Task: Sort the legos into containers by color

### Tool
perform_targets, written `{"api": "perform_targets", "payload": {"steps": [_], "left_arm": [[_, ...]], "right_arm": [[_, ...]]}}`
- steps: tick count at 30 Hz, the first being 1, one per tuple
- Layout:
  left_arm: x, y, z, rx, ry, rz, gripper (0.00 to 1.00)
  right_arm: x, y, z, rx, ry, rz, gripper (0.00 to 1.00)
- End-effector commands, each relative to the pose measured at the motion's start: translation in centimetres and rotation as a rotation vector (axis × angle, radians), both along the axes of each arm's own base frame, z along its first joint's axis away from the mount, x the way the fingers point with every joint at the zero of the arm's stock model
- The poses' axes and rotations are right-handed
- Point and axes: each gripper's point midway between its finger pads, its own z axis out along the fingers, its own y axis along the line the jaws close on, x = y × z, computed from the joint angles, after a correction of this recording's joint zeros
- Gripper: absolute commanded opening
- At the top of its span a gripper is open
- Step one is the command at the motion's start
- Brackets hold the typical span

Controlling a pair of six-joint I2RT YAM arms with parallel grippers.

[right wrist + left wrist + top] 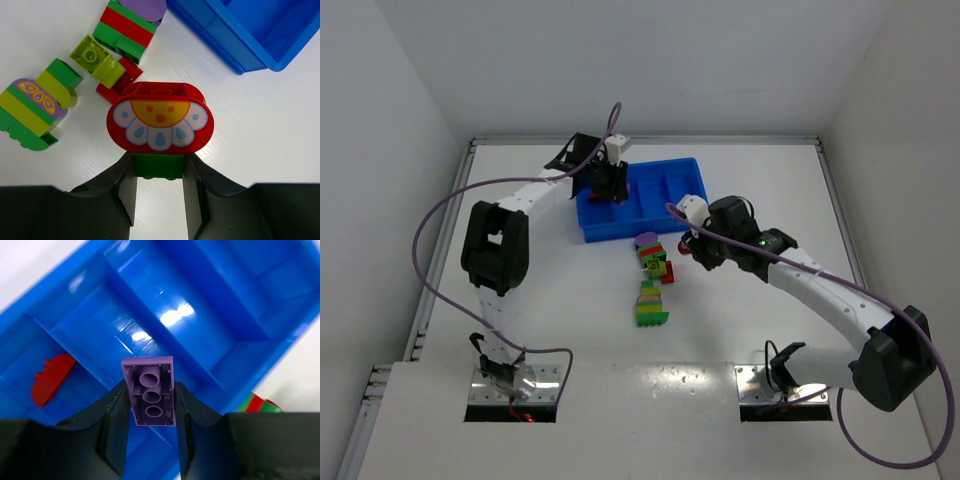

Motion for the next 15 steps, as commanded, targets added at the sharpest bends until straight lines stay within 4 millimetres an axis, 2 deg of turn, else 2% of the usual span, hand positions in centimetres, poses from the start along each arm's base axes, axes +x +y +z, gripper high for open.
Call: {"api": "perform_targets", "payload": {"steps": [1,4,6,7,10,12,13,14,15], "left_arm": [[1.5,-0.6,0.7,-0.005,-0.026,0.023,0.4],[2.2,-1.1,-0.7,-0.005,-0.005,0.015,0.5],[2.7,-1.2,-0.1,-0.011,-0.021,0.015,0.58],[2.4,-1.7,-0.8,-0.004,-0.002,0.006,0.66],[2.3,-1.7,-0.8,-0.01,0.004,0.012,0.73],[2.2,-1.8,0.8,-0.025,-0.021,0.005,0.76],[1.6,-1.8,0.8,-0.03,-0.01,-0.005,0.76],[0.8,-2.1,1.8,-0.083,0.004,-0.045,0.76],[-0.2,-2.3,4.1,-0.134,-0.009,-0.074,0.76]], "right_arm": [[1.3,1.1,2.5,0.08,-0.038,-0.005,0.0],[1.6,0.9,2.9,0.097,-0.038,-0.02,0.0],[1.6,0.9,2.9,0.097,-0.038,-0.02,0.0],[1.8,0.6,2.9,0.097,-0.039,-0.029,0.0],[1.7,0.8,2.9,0.102,-0.035,-0.023,0.0],[1.6,0.9,2.9,0.108,-0.032,-0.016,0.0],[1.6,0.9,2.9,0.108,-0.032,-0.016,0.0],[1.5,0.8,2.8,0.103,-0.024,-0.016,0.0],[1.5,0.8,2.8,0.097,-0.028,-0.009,0.0]]}}
